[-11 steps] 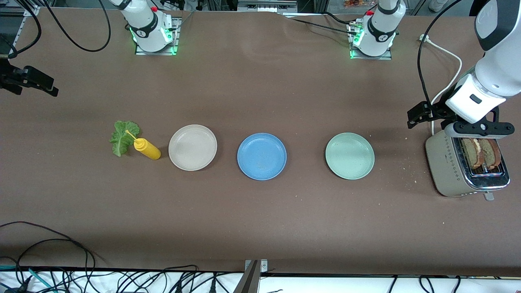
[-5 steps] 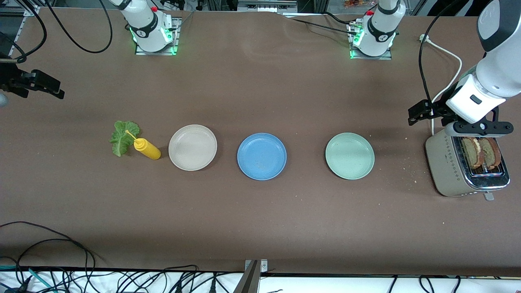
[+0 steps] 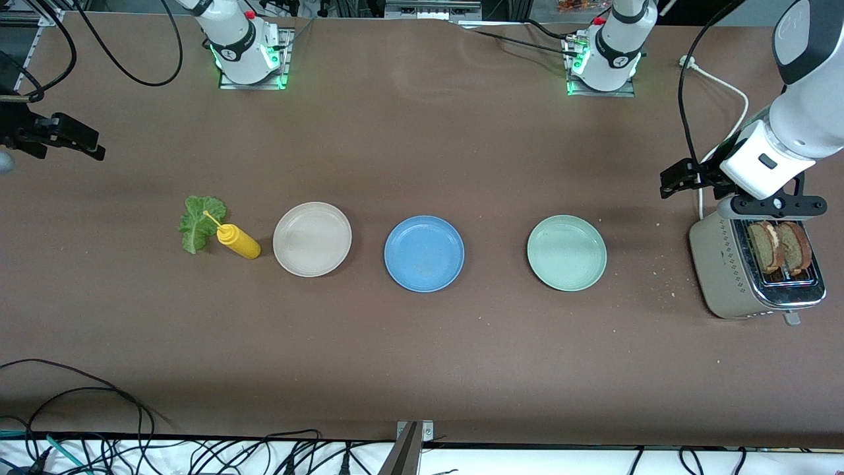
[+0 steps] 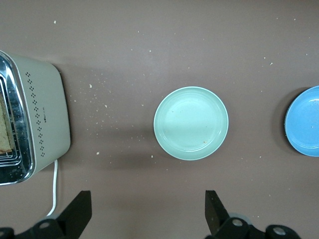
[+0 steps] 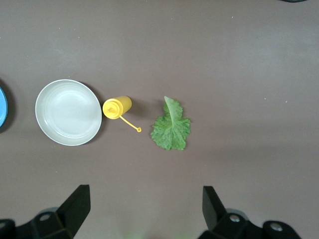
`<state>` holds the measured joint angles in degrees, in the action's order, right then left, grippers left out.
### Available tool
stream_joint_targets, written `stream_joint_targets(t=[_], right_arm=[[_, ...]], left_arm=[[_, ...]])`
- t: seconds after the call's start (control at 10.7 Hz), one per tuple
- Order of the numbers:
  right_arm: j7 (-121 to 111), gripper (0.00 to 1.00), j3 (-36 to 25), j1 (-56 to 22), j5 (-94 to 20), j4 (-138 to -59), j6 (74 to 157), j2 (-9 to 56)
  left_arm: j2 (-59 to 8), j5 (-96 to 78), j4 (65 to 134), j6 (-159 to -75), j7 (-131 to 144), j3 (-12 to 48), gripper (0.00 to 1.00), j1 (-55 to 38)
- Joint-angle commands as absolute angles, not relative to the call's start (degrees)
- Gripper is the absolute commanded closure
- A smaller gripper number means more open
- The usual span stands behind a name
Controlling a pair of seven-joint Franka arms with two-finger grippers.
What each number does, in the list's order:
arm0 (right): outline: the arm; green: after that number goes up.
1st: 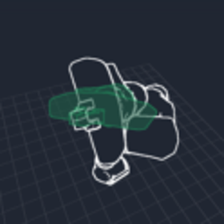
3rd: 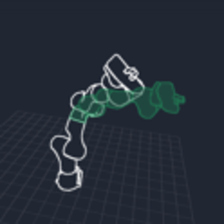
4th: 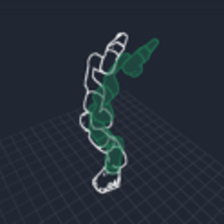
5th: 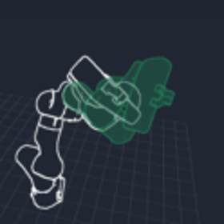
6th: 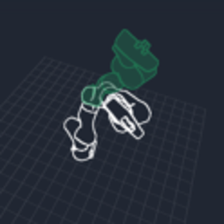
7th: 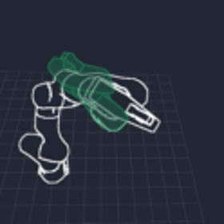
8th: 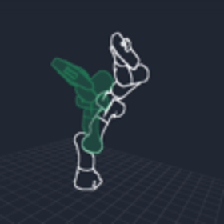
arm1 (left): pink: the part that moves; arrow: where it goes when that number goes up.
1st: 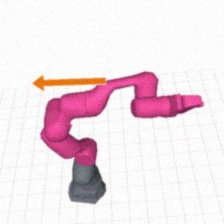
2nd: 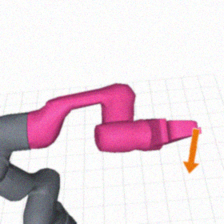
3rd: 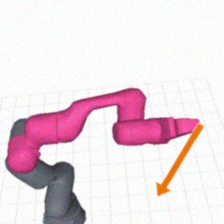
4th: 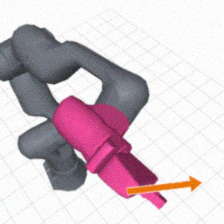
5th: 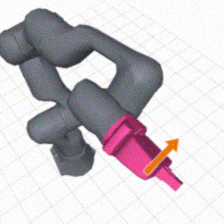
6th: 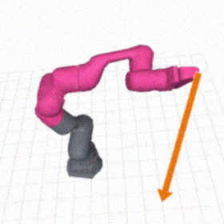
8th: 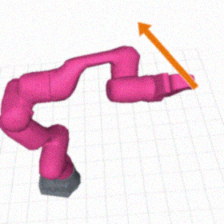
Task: Make sandwich in blue plate with both arms
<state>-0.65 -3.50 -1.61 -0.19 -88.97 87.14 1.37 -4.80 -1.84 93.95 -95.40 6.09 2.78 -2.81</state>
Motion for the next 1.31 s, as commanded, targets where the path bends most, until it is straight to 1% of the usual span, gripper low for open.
stream_joint_targets(t=[0.0,0.94,1.22], right_arm=[[-0.4,0.0,-3.3,-1.5,-0.2,-87.4,86.0,1.9],[-0.4,0.0,-3.3,-1.5,0.0,-87.3,86.0,1.9],[-0.4,0.0,-3.3,-1.5,-0.1,-87.3,86.0,1.9]], left_arm=[[-4.2,-0.8,93.7,-94.1,5.4,3.0,0.0,-2.5],[-4.0,0.1,93.4,-92.3,6.3,3.3,0.0,-2.5],[-3.9,-0.4,93.4,-92.0,6.6,2.6,0.0,-1.8]])
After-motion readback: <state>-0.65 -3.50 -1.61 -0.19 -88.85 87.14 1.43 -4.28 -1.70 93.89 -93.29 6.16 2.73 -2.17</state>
